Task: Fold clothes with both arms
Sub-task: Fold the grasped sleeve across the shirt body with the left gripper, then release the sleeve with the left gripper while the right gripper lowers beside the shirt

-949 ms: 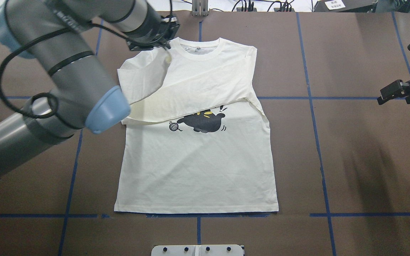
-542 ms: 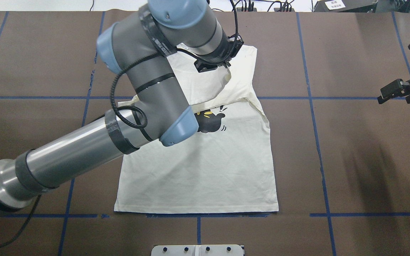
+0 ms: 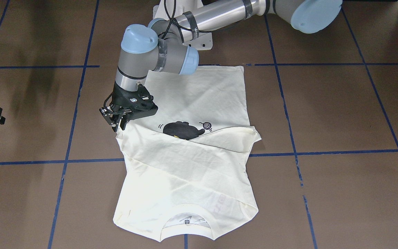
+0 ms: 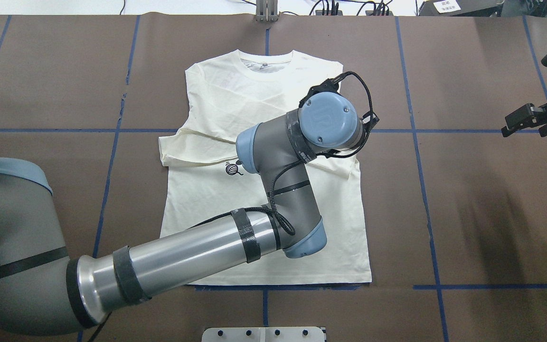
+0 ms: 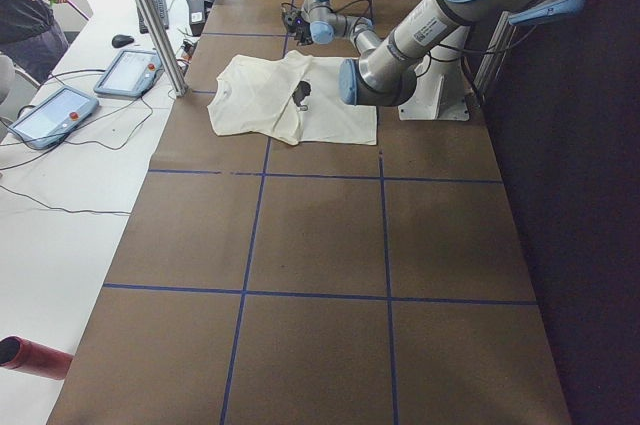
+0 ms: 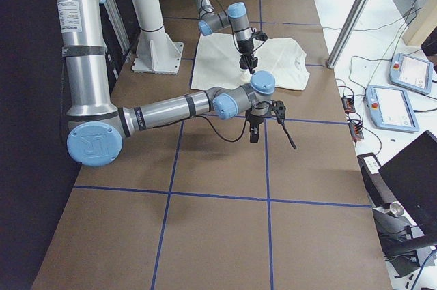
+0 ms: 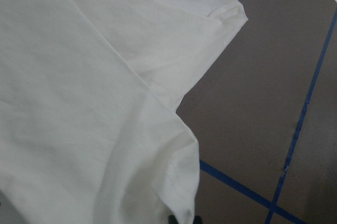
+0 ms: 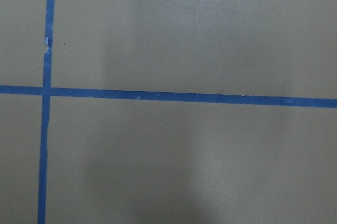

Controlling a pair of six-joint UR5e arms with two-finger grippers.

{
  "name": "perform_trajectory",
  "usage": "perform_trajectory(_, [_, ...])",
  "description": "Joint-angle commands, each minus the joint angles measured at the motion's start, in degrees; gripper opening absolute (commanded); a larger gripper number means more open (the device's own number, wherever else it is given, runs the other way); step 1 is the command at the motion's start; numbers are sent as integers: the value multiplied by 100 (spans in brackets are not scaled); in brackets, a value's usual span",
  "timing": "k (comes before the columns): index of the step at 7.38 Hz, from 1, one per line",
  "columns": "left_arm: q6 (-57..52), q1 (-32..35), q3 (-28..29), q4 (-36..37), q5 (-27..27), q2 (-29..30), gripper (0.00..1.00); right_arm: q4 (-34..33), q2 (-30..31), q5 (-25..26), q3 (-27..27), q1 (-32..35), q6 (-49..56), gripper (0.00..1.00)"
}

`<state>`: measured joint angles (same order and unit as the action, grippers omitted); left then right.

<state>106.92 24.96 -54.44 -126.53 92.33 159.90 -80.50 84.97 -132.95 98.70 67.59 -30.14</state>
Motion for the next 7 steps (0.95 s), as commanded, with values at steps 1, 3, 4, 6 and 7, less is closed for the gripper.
perform_trajectory(1, [-425, -123, -39, -170, -171, 6, 100, 16, -104, -20, -88, -1, -27, 100])
perform_trajectory(3, [-1038, -10, -477, 274, -128, -300, 100, 25, -60, -47, 271, -1, -184, 100])
perform_trajectory(4, [-1433, 87, -906, 635, 177, -615, 100, 43, -25, 40, 595, -209, -759, 100])
perform_trajectory(6, [-2484, 350, -2238, 1878, 706, -1536, 100, 52, 37, 347, 1097, -814, -1709, 100])
perform_trajectory(7, [-3171, 430, -3116, 2530, 708, -2106, 100, 52, 28, 714, 1360, -1296, -2280, 100])
